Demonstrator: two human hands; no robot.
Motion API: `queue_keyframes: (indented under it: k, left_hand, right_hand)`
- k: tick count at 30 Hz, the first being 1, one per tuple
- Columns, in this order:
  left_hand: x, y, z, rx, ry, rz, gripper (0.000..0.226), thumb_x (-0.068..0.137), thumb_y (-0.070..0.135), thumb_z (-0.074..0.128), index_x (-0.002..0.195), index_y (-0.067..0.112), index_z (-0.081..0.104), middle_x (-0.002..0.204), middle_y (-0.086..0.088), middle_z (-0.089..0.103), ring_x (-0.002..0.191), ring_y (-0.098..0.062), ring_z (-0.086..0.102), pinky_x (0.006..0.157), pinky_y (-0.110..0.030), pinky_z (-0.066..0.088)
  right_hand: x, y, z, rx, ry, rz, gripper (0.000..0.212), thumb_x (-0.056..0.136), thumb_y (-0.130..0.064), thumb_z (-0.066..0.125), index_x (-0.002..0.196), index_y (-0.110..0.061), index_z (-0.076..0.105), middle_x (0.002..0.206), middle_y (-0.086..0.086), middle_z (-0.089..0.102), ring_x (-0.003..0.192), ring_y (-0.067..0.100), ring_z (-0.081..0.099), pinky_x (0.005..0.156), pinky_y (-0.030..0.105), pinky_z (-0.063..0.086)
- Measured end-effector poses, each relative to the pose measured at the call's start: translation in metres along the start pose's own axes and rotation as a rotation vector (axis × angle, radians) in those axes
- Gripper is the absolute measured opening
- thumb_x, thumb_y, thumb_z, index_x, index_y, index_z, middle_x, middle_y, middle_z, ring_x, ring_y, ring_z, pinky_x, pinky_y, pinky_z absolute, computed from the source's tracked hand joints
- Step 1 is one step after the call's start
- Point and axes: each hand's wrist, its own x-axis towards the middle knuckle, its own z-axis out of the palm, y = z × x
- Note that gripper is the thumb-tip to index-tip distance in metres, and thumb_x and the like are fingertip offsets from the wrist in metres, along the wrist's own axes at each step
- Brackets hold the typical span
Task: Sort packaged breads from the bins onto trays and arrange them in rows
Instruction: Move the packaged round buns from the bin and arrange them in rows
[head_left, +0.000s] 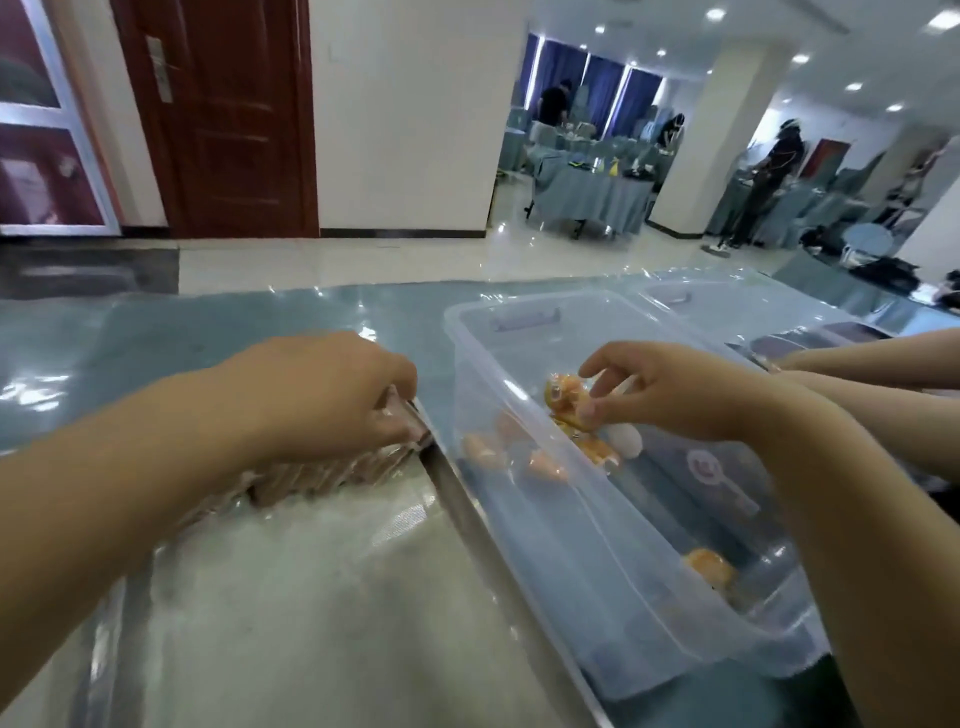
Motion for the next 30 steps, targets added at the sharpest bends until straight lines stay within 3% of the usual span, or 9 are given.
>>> queue_keyframes:
  k: [4,8,11,16,20,23,26,30]
  left_hand:
    - [0.049,0.048,0.001,-0.027,0.010,0.001,0.034,0.083,0.061,0.051,0.111,0.043,0.053,0.098,0.020,0.057,0.090,-0.005,0.053,0.083,-0.031,0.049]
    - [0.098,0.101,0.017,-0.063,-0.008,0.006,0.037,0.083,0.061,0.051,0.114,0.040,0.053,0.100,0.019,0.057,0.092,-0.006,0.052,0.085,-0.034,0.050]
    - [0.130,0.137,0.037,-0.062,-0.051,-0.004,0.037,0.086,0.058,0.050,0.118,0.038,0.052,0.109,0.012,0.058,0.100,-0.011,0.052,0.084,-0.031,0.047]
    - [0.163,0.174,0.078,-0.060,-0.166,-0.059,0.034,0.087,0.053,0.052,0.113,0.032,0.055,0.112,0.005,0.058,0.105,-0.020,0.053,0.082,-0.033,0.046]
    - [0.171,0.181,0.097,0.001,-0.339,-0.139,0.033,0.087,0.047,0.054,0.109,0.023,0.059,0.108,-0.002,0.061,0.100,-0.026,0.058,0.082,-0.035,0.049]
    - [0.173,0.177,0.099,0.036,-0.415,-0.158,0.033,0.088,0.046,0.055,0.109,0.020,0.059,0.109,-0.004,0.062,0.099,-0.025,0.058,0.078,-0.032,0.047]
    - [0.176,0.174,0.101,0.048,-0.444,-0.145,0.031,0.090,0.044,0.054,0.104,0.017,0.059,0.103,-0.003,0.062,0.093,-0.023,0.056,0.067,-0.028,0.041]
    - [0.178,0.171,0.102,0.012,-0.457,-0.136,0.032,0.091,0.045,0.053,0.098,0.015,0.062,0.092,-0.002,0.062,0.083,-0.020,0.055,0.063,-0.029,0.040]
  right_hand:
    - [0.025,0.067,-0.004,-0.015,-0.033,-0.003,0.045,0.080,-0.054,0.066,0.120,-0.036,0.052,0.108,-0.017,0.062,0.101,0.009,0.058,0.093,0.033,0.045]
    - [0.049,0.123,0.006,-0.118,-0.155,-0.029,0.050,0.082,-0.050,0.066,0.126,-0.030,0.051,0.117,-0.008,0.061,0.099,0.012,0.057,0.083,0.026,0.043]
    - [0.063,0.149,0.017,-0.241,-0.274,-0.056,0.054,0.083,-0.046,0.068,0.129,-0.025,0.049,0.123,-0.001,0.058,0.106,0.019,0.055,0.089,0.030,0.043]
    - [0.074,0.174,0.048,-0.502,-0.512,-0.175,0.062,0.083,-0.042,0.069,0.135,-0.018,0.045,0.125,0.005,0.057,0.110,0.025,0.055,0.090,0.032,0.045]
    - [0.082,0.185,0.078,-0.606,-0.701,-0.273,0.071,0.083,-0.035,0.071,0.143,-0.017,0.036,0.134,0.004,0.052,0.118,0.025,0.050,0.082,0.024,0.036]
    - [0.092,0.196,0.103,-0.635,-0.865,-0.238,0.073,0.083,-0.026,0.074,0.142,-0.013,0.034,0.118,0.003,0.057,0.090,0.021,0.056,0.068,0.012,0.040]
    - [0.093,0.207,0.133,-0.832,-1.002,-0.282,0.063,0.080,-0.028,0.076,0.134,-0.011,0.048,0.128,0.007,0.057,0.101,0.025,0.057,0.076,0.027,0.044]
    - [0.094,0.217,0.150,-0.933,-1.066,-0.324,0.045,0.079,-0.029,0.077,0.117,-0.009,0.063,0.106,0.008,0.063,0.083,0.022,0.051,0.072,0.027,0.038]
